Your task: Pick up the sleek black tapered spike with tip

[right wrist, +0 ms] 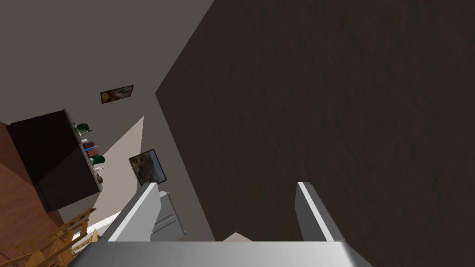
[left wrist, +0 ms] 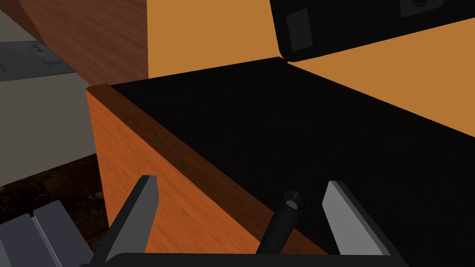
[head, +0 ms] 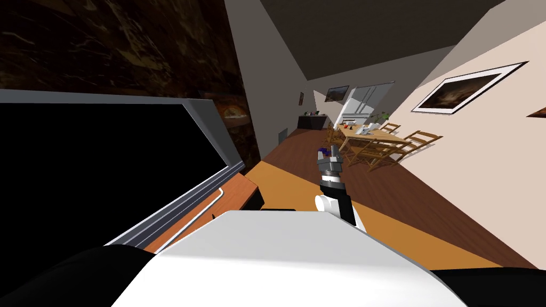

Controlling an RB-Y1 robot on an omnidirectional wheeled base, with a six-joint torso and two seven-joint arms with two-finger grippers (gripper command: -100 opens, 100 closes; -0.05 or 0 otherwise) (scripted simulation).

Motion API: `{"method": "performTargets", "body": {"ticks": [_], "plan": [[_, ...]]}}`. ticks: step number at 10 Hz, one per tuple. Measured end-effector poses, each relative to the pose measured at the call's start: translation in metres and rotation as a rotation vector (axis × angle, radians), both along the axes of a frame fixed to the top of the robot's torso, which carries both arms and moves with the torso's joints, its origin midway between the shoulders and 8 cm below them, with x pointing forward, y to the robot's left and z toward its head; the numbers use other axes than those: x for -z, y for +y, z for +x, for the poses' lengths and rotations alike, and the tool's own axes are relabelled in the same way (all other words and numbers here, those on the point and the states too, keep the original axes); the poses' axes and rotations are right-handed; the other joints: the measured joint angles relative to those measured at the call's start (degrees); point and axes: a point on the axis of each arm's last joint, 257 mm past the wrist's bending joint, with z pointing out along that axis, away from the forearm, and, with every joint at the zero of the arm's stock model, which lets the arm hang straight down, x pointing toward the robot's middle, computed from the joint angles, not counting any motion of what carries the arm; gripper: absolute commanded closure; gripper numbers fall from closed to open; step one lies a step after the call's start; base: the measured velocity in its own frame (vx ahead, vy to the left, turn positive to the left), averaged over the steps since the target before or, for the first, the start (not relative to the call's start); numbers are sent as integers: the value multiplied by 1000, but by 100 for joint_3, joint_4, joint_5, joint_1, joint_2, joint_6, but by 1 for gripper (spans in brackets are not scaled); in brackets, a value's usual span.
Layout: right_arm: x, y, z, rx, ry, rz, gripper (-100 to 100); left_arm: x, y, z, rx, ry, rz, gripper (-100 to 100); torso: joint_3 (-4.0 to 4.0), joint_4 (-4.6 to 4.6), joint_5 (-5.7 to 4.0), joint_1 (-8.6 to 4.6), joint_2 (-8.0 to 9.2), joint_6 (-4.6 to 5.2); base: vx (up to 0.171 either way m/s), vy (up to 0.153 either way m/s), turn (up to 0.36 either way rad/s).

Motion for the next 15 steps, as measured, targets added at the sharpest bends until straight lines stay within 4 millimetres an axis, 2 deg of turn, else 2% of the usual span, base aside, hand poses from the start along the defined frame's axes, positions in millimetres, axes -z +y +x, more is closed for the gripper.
{"method": "performTargets", "body": {"ticks": [2,5,8,10,15], "plan": [[0,0,0,0,0,0,0,5,11,-29,-5,69,10,-100,-4,-1,2,8,-6,-1,65,-3,-28],[0,0,0,0,0,0,0,17,23,-58,-12,144,29,-100,-2,-1,2,8,-3,-1,80,-12,-131],[0,0,0,0,0,0,0,24,42,-108,-23,269,60,-100,-9,-4,1,8,-14,-2,92,-2,-87],[0,0,0,0,0,0,0,26,46,-114,-25,285,69,-100,10,4,2,5,18,-2,24,-8,-63],[0,0,0,0,0,0,0,33,66,-162,-33,411,106,-100,-2,0,3,13,-4,1,78,13,-119]]}}
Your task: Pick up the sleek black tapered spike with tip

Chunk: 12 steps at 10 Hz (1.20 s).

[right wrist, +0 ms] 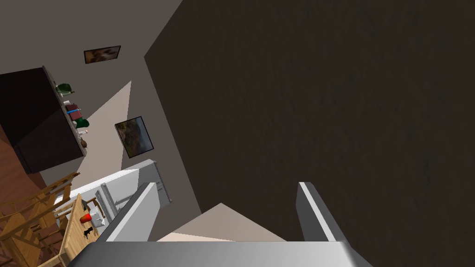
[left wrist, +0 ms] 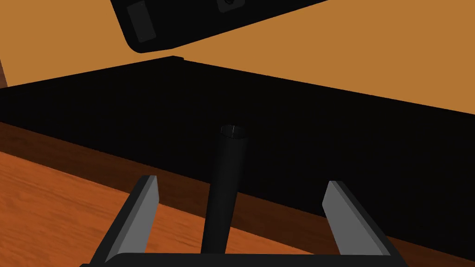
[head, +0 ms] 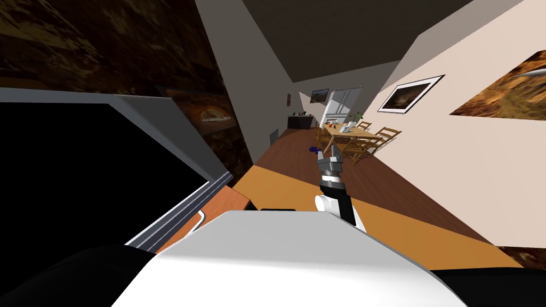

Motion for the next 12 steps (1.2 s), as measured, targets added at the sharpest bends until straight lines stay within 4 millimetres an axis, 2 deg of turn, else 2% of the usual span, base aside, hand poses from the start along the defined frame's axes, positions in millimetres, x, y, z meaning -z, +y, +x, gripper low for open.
{"method": "performTargets", "body": {"ticks": [3,5,7,10,11,12], "plan": [[0,0,0,0,0,0,0,1,14,-32,-9,92,31,-100,-3,-2,2,6,-4,-3,76,30,-89],[0,0,0,0,0,0,0,2,19,-41,-9,115,41,-100,7,3,-1,-6,13,-1,55,17,-129],[0,0,0,0,0,0,0,4,27,-60,-11,169,60,-100,-4,-1,2,9,-7,1,110,62,-203],[0,0,0,0,0,0,0,5,33,-70,-16,210,77,-100,7,2,1,-3,15,-6,29,23,-7],[0,0,0,0,0,0,0,5,33,-70,-16,210,77,0,13,4,-1,-10,24,-5,0,0,0],[0,0,0,0,0,0,0,5,33,-70,-16,210,77,-100,15,5,-2,-11,27,-5,-3,43,-5]]}}
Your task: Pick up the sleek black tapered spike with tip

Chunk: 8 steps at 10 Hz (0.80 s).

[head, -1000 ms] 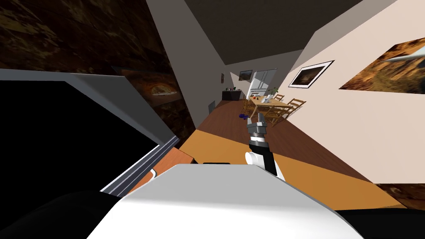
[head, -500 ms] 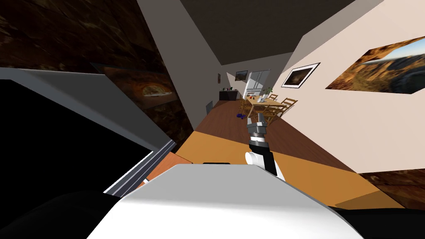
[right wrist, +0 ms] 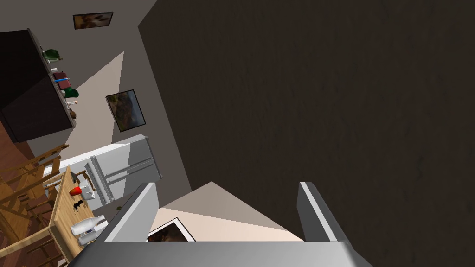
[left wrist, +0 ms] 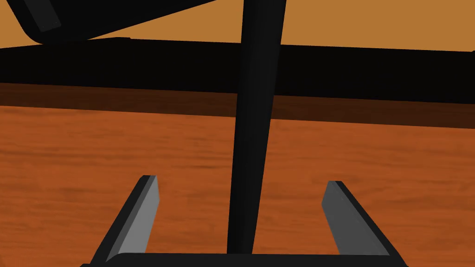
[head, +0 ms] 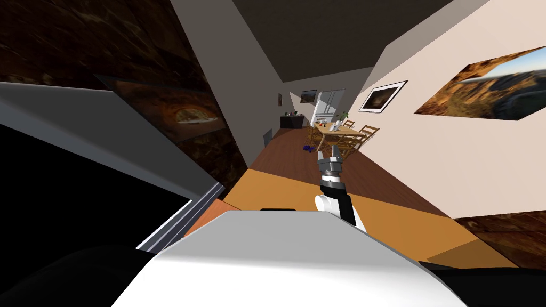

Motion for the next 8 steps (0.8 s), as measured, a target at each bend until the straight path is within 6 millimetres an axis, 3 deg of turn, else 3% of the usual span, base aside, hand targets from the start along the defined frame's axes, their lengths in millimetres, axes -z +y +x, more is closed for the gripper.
{"method": "performTargets", "body": {"ticks": [5,6,8], "plan": [[0,0,0,0,0,0,0,22,-28,5,-2,1,-3,-100,5,3,5,4,8,0,-11,7,-36],[0,0,0,0,0,0,0,22,-28,4,-1,2,-2,100,8,5,9,10,10,-1,0,0,0],[0,0,0,0,0,0,0,22,-28,3,-2,4,-1,100,7,8,11,10,6,5,0,0,0]]}}
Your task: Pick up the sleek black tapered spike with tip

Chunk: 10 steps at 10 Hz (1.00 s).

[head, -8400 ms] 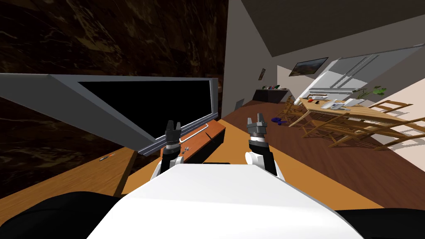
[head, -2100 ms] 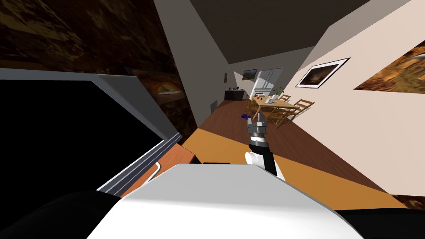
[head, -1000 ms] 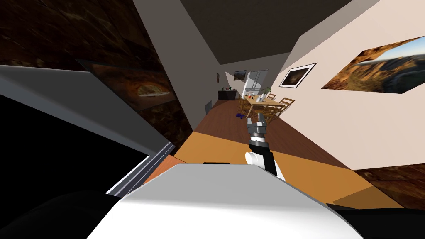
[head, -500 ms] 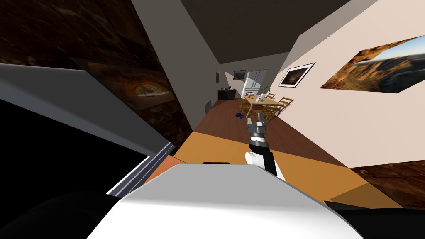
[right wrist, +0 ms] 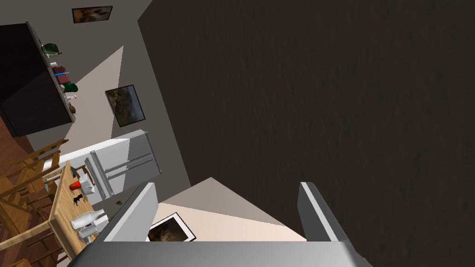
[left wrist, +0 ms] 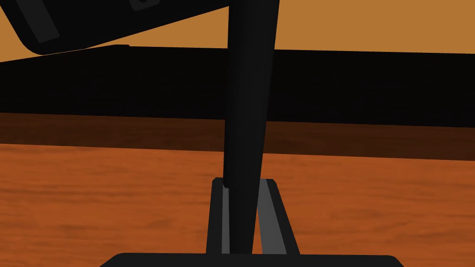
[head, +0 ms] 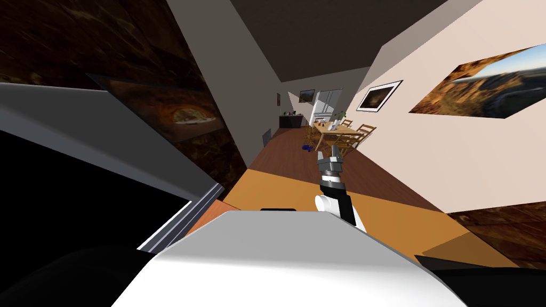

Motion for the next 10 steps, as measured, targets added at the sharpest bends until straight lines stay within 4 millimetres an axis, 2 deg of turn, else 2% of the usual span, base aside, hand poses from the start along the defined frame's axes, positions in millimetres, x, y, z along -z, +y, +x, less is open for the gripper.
{"method": "performTargets", "body": {"ticks": [2,3,4,9,10], "plan": [[0,0,0,0,0,0,0,0,-1,1,-1,-2,-1,100,0,-3,-1,2,3,-3,0,0,0],[0,0,0,0,0,0,0,0,-1,1,-1,-3,-2,0,0,-3,-1,3,3,-3,0,0,0],[0,0,0,0,0,0,0,0,-1,1,-1,-3,-2,100,0,-3,-2,3,3,-3,17,-6,75],[0,0,0,0,0,0,0,-16,20,-3,3,-3,2,100,-2,-5,-6,0,2,-8,6,-5,21],[0,0,0,0,0,0,0,-17,21,-3,3,-3,2,0,-1,-3,-1,0,2,-8,0,0,0]]}}
